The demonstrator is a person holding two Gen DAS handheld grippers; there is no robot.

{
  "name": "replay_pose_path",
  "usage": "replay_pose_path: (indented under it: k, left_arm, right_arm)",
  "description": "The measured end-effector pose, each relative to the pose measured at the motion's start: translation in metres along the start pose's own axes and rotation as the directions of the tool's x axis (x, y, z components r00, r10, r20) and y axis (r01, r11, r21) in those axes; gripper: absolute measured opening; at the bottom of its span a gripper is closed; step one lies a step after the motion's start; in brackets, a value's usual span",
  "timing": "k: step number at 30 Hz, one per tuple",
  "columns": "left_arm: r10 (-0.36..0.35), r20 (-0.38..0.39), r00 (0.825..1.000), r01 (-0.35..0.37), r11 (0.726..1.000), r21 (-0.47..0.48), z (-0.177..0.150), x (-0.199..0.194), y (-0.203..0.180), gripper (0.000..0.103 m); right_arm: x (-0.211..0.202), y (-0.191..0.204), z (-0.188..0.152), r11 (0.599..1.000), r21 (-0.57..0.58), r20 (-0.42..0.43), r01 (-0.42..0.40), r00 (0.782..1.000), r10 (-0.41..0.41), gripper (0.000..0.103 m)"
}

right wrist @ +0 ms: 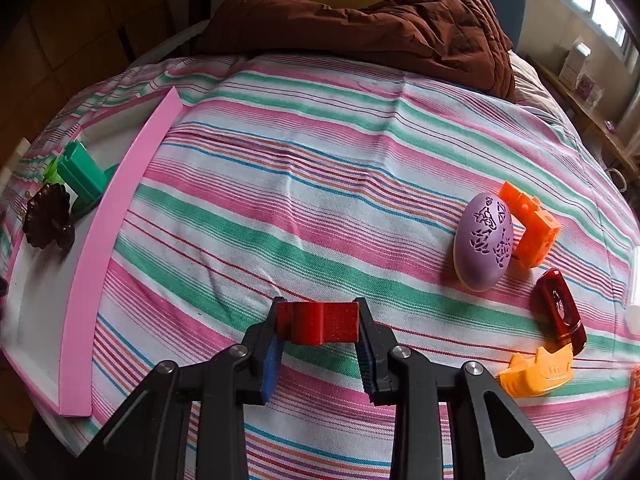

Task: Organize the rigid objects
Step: 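Lower the black-lidded cup into the tray and open the left gripper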

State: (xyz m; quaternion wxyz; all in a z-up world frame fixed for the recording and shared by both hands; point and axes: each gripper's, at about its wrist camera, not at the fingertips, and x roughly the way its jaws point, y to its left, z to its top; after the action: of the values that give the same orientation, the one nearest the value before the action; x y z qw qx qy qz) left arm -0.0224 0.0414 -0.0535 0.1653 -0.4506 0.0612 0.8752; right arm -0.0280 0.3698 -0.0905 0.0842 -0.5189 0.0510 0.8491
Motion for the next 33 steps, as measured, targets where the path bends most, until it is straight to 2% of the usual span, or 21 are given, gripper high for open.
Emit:
replay_pose_path:
  k: [8,18,24,27,29,31,33]
  left_arm:
    - [0.007,-0.03,1.0,-0.007,1.0,-0.008,0.005,0.018,0.006,0.044]
    - [0.017,-0.029,0.999,-0.017,1.0,-0.003,0.033,0.049,0.008,0.044]
    - [0.026,-0.049,0.998,-0.026,1.0,0.001,0.036,0.067,0.007,0.044]
    - [0.005,-0.048,0.999,-0.006,1.0,-0.018,0.038,0.065,0.008,0.051]
    - [-0.016,-0.03,0.999,0.015,0.999,-0.032,0.039,0.059,0.008,0.061]
    - [-0.003,-0.008,1.0,0.003,1.0,-0.021,0.038,0.051,0.007,0.073]
    - [-0.003,0.002,1.0,0.003,1.0,-0.021,0.037,0.045,0.007,0.073]
  right_arm:
    - [-0.001,0.001,0.001,1.0,-0.002,0.0,0.002,1.0,-0.002,0.032]
    - [-0.001,0.003,0.003,1.0,-0.002,0.001,0.003,1.0,-0.003,0.032]
    - [-0.001,0.003,0.004,1.0,-0.001,0.001,0.003,1.0,-0.003,0.032]
    - [-0.001,0.004,0.004,1.0,-0.001,0.001,0.003,1.0,-0.003,0.032]
    - [-0.001,0.004,0.004,1.0,-0.002,0.001,0.004,1.0,-0.004,0.032]
    - [-0.001,0.004,0.004,1.0,-0.002,0.001,0.004,1.0,-0.004,0.032]
    - [-0.001,0.005,0.004,1.0,-0.003,0.002,0.007,1.0,-0.007,0.032]
